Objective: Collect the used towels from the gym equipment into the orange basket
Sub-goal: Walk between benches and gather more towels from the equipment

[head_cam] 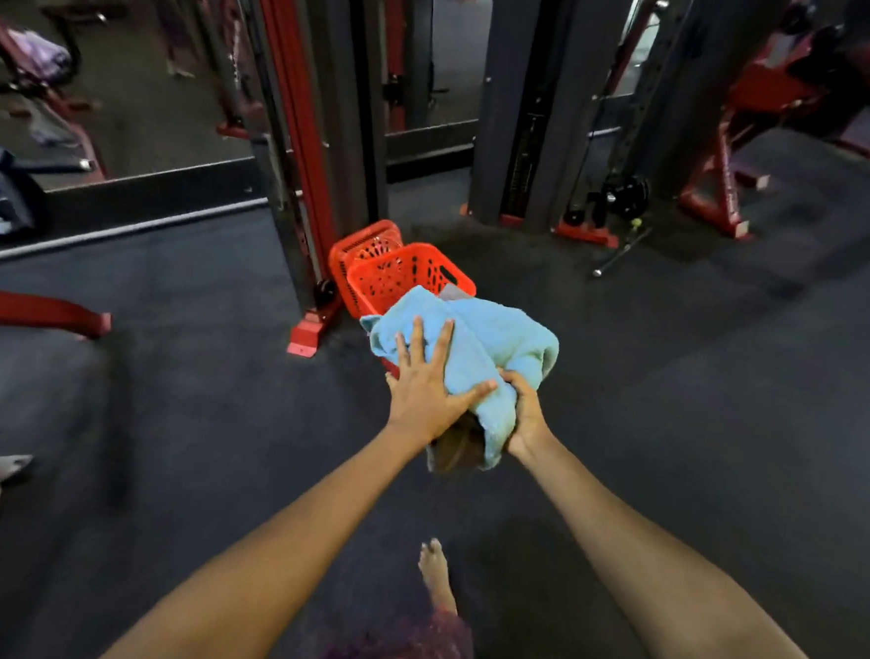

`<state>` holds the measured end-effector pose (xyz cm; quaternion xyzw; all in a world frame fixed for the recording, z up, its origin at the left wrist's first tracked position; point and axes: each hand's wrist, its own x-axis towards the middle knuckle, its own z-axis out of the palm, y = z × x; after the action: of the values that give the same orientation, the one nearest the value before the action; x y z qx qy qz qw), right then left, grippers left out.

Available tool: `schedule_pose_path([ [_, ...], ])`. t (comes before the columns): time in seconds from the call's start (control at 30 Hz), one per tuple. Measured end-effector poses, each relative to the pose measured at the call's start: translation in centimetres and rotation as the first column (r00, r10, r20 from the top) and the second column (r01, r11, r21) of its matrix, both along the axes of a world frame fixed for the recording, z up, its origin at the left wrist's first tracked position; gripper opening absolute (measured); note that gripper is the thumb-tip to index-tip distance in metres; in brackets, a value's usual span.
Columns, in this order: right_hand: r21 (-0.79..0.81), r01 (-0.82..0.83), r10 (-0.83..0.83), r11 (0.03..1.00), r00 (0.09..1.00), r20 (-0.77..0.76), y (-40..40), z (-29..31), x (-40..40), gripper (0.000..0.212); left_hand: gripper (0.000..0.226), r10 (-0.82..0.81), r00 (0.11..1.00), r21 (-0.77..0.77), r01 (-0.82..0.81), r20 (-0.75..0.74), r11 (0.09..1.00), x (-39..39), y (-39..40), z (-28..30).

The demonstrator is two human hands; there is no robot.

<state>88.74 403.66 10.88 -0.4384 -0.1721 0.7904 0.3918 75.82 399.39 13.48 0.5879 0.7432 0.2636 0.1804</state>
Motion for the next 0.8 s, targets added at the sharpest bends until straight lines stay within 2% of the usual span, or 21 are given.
schedule_pose_path([
  [0.1,-0.015,-0.017,0.017,1.0,0.999,0.029,5.8,-0.6,-0.2,0.026,0.1,0.004,0.999,-0.006,-0.004,-0.034,1.0,-0.1,5.8,-0.8],
  [0.23,-0.043,-0.024,0.027,0.999,0.997,0.072,15.2,-0.3,-0.5,0.031,0.098,0.016,0.999,-0.003,-0.016,0.045,1.0,-0.5,15.4,-0.8],
  [0.47,-0.071,-0.078,0.084,0.994,0.993,0.088,28.1,-0.6,-2.0,0.029,0.096,0.058,0.997,-0.003,-0.058,0.055,0.998,-2.2,27.5,-1.6],
  [0.6,-0.101,-0.164,0.177,0.981,0.974,0.142,34.6,-1.1,-4.2,0.031,0.094,0.139,0.972,-0.025,-0.137,0.19,0.99,-4.1,33.0,-3.2],
  [0.8,-0.12,-0.352,0.37,0.928,0.905,0.207,45.2,-1.4,-8.8,0.031,0.093,0.342,0.854,-0.067,-0.344,0.392,0.937,-7.3,41.0,-4.4],
])
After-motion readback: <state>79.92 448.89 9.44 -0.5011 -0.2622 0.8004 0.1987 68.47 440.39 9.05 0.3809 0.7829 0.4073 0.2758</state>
